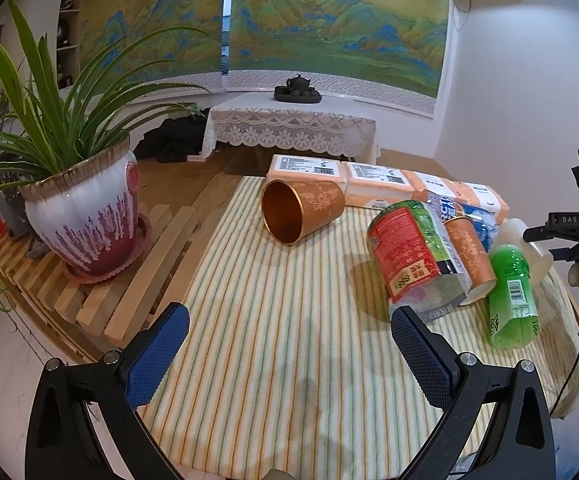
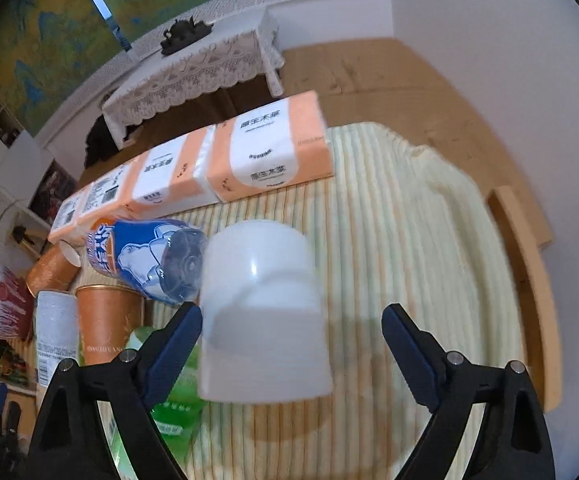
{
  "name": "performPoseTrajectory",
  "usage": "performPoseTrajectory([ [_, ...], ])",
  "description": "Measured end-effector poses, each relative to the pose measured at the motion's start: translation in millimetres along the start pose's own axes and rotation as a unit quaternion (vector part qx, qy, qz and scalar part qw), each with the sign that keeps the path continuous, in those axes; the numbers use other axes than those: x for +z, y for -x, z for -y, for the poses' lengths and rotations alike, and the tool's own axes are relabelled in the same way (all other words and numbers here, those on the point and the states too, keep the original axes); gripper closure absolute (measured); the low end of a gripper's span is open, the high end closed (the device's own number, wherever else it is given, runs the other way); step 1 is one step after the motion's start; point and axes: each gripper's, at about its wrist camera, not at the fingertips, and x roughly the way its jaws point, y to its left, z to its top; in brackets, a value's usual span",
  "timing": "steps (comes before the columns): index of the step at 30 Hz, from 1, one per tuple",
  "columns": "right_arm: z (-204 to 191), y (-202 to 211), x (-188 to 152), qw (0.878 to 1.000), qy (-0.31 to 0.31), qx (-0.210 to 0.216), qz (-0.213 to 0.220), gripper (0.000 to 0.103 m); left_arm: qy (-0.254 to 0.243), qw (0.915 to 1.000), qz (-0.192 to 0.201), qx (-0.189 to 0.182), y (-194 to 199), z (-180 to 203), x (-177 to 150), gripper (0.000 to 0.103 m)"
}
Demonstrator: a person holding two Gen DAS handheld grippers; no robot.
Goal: Flip cup upside down
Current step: 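Reach the right gripper to the white paper cup and grasp it, then lift the white cup with the right gripper and rotate it bottom-up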
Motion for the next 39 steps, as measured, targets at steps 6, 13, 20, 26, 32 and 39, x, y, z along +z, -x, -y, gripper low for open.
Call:
performPoseTrajectory([
  [6, 0.4, -11.8, 11.2, 1.000, -0.007, 0.015, -0.024, 0.014, 0.003, 1.0000, -0.005, 0.004, -9.2, -4.8, 1.4, 0.001],
  [13, 2.4, -29.3, 16.6, 0.996, -0.023, 0.040, -0.071, 0.014, 0.005, 0.9999, -0.007, 0.006, -14.2, -6.7, -0.1, 0.001],
  [20, 2.5, -35.7, 15.9, 0.994, -0.034, 0.058, -0.085, 0.032, 0.001, 0.9999, -0.005, 0.010, -11.9, -7.5, -0.9, 0.001],
  [26, 8.5, -23.7, 14.5, 0.995, -0.048, 0.057, -0.069, 0.032, 0.000, 1.0000, -0.001, 0.009, -5.7, -7.6, -1.6, 0.001],
  [32, 12.3, 12.2, 10.1, 0.997, -0.051, 0.053, -0.032, 0.032, -0.004, 1.0000, 0.006, 0.004, 3.4, -5.9, -2.7, 0.001],
  [39, -0.8, 72.2, -8.6, 0.997, -0.036, 0.063, 0.020, 0.032, -0.004, 0.9999, 0.012, -0.009, 20.4, -8.5, -2.4, 0.001],
])
